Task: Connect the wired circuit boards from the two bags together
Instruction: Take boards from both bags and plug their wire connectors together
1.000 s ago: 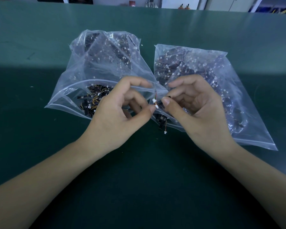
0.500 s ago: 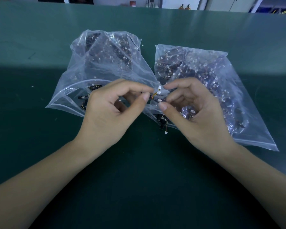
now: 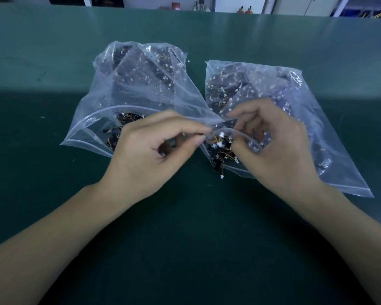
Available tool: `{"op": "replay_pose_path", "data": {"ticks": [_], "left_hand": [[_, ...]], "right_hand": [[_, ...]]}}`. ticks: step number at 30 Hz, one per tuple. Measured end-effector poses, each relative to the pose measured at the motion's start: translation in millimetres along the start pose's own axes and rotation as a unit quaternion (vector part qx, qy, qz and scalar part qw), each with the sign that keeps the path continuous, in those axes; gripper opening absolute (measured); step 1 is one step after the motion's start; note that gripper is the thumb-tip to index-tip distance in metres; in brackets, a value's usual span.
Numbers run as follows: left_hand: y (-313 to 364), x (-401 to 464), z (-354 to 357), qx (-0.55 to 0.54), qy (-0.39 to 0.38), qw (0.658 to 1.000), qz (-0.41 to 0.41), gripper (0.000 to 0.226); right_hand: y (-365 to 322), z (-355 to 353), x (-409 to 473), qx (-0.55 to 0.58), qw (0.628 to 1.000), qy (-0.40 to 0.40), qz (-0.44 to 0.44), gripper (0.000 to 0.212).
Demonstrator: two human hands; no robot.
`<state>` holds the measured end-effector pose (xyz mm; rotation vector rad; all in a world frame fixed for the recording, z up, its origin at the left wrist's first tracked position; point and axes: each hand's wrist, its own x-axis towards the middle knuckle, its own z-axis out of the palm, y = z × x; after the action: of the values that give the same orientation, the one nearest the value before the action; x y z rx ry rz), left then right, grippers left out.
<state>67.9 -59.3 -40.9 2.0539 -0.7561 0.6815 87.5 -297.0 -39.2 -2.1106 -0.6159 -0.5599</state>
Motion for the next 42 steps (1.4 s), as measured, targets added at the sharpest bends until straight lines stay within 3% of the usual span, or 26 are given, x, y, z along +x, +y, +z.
{"op": "replay_pose_path", "data": {"ticks": [9, 14, 21, 26, 33, 42], "left_hand": [[-1, -2, 1, 0.015, 0.029, 0.996, 0.083, 0.006], [-5, -3, 4, 0.045, -0.030, 0.994, 0.100, 0.008], [-5, 2, 13, 0.240, 0.005, 0.959, 0.152, 0.015], [4, 1, 18, 0.353, -0.086, 0.922, 0.133, 0.017], [17, -1, 15, 0.372, -0.137, 0.914, 0.092, 0.022], [16, -4, 17, 0.347, -0.139, 0.922, 0.097, 0.017]], "right_hand": [[-2, 1, -2, 0.040, 0.999, 0.022, 0.018, 0.038], [-3, 3, -4, 0.032, 0.999, 0.023, 0.008, 0.036], [-4, 7, -5, 0.032, 0.999, 0.032, -0.017, 0.033], [-3, 8, -7, 0.021, 0.999, 0.024, -0.024, 0.033], [-3, 11, -6, 0.007, 0.999, 0.012, -0.033, 0.034], [-1, 11, -6, -0.015, 0.999, 0.005, -0.035, 0.030]]}}
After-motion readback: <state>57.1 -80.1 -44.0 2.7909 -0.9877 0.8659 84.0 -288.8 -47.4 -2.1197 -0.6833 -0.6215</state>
